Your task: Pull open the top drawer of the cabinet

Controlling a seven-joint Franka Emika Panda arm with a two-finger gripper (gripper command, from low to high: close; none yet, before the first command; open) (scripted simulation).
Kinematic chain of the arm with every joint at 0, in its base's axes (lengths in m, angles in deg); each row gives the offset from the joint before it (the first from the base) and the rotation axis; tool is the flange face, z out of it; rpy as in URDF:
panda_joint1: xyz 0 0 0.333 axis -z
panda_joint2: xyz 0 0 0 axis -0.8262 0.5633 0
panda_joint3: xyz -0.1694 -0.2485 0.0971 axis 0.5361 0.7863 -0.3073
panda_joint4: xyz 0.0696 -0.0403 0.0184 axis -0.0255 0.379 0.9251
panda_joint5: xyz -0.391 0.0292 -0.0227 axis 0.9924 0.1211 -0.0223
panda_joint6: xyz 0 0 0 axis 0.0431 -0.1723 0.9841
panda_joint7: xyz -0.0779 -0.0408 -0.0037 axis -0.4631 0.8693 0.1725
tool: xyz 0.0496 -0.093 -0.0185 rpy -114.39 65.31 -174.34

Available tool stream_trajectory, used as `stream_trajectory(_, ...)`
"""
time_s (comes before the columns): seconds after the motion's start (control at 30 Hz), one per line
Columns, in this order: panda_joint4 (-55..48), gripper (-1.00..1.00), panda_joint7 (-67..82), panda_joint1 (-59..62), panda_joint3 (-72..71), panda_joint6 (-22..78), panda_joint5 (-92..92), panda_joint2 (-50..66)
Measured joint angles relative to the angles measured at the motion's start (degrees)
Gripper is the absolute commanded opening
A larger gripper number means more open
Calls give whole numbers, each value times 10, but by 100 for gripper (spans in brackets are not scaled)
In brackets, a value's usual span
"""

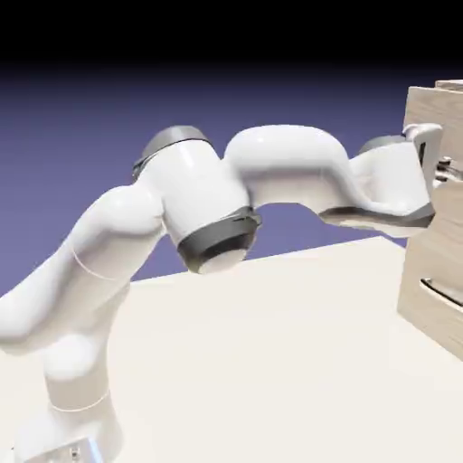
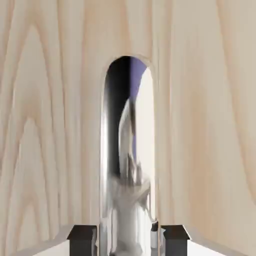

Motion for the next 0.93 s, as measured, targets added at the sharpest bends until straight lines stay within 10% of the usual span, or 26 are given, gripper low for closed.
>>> stream_trajectory(0.83, 385, -100, -85, 519, -418, 58, 16, 29)
stream_trajectory(0.87, 393, 100, -94, 537, -433, 56, 19, 31)
stream_trajectory(0.93, 393, 100, -94, 537, -433, 56, 19, 31)
